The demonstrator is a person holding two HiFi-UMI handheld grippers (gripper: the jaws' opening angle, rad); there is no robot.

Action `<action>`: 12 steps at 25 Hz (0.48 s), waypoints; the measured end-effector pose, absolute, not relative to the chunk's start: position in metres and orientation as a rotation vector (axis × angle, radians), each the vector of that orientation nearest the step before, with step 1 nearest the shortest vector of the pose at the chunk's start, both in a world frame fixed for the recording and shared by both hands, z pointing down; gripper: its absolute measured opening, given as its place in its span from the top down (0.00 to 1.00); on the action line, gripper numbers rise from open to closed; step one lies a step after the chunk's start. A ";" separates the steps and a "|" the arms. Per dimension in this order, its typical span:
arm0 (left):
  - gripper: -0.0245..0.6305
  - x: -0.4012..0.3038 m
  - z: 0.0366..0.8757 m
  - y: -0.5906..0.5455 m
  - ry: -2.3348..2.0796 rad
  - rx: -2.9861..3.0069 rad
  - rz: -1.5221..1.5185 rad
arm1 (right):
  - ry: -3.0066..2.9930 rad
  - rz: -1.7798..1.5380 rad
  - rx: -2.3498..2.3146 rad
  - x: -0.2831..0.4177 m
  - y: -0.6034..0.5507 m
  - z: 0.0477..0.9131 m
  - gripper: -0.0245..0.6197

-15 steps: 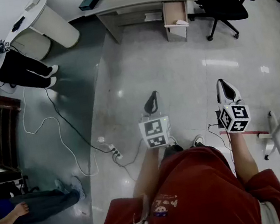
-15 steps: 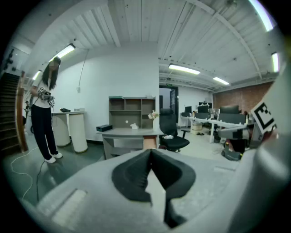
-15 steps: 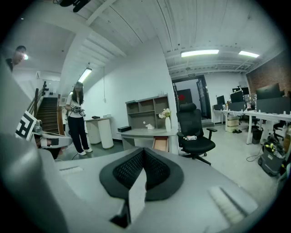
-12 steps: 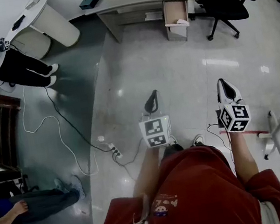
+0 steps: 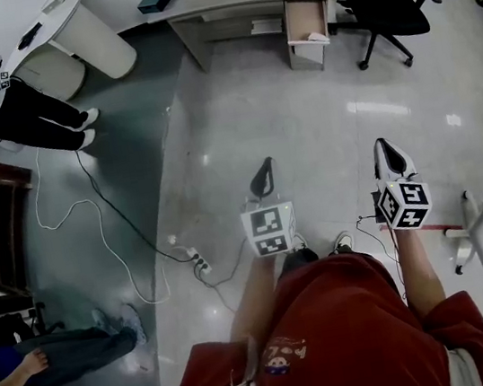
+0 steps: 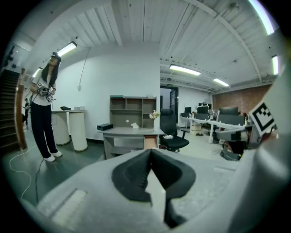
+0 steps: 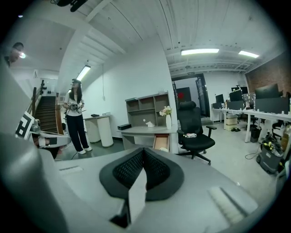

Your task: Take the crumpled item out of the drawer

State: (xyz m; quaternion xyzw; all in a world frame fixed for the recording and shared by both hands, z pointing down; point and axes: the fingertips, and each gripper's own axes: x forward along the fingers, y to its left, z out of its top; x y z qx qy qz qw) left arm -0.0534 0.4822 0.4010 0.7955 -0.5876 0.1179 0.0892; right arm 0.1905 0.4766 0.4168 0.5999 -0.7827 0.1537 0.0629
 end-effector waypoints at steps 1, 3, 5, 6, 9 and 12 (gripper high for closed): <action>0.96 -0.057 0.402 0.482 -1.745 2.368 0.348 | -2.361 0.467 1.813 0.186 0.476 0.418 0.96; 0.96 -0.066 0.401 0.481 -1.745 2.375 0.336 | -2.356 0.461 1.813 0.176 0.475 0.419 0.96; 0.96 -0.077 0.402 0.479 -1.743 2.368 0.335 | -2.356 0.458 1.815 0.165 0.472 0.419 0.96; 0.96 -0.083 0.403 0.477 -1.741 2.361 0.340 | -2.357 0.461 1.813 0.159 0.470 0.419 0.92; 0.96 -0.103 0.405 0.473 -1.740 2.359 0.338 | -2.355 0.463 1.799 0.137 0.465 0.423 0.83; 0.96 -0.121 0.404 0.465 -1.737 2.367 0.324 | -2.349 0.453 1.802 0.118 0.457 0.423 0.78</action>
